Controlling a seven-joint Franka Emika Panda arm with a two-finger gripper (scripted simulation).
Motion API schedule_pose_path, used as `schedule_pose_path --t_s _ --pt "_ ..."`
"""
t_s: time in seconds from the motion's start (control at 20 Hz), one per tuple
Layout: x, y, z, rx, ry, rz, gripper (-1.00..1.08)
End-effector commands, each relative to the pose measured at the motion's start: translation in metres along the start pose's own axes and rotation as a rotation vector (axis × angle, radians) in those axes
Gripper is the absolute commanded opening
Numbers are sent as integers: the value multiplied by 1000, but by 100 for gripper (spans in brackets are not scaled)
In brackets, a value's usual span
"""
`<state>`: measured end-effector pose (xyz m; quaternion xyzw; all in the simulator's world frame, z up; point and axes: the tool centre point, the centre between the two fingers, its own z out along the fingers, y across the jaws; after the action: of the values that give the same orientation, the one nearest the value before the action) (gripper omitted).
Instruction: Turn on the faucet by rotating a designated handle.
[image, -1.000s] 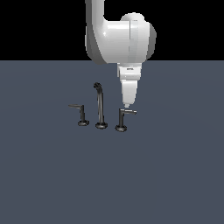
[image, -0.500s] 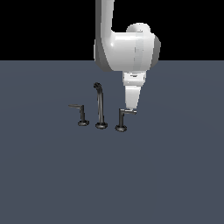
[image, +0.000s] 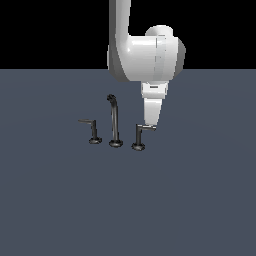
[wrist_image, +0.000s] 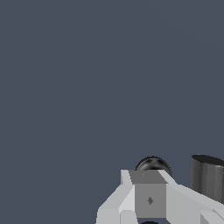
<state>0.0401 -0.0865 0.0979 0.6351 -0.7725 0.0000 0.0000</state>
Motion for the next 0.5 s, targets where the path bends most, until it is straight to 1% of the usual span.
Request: schedule_pose_path --t_s 0.0,0.45 --pt "4 7 0 0 0 0 -100" --pt "15 31 0 0 0 0 -100"
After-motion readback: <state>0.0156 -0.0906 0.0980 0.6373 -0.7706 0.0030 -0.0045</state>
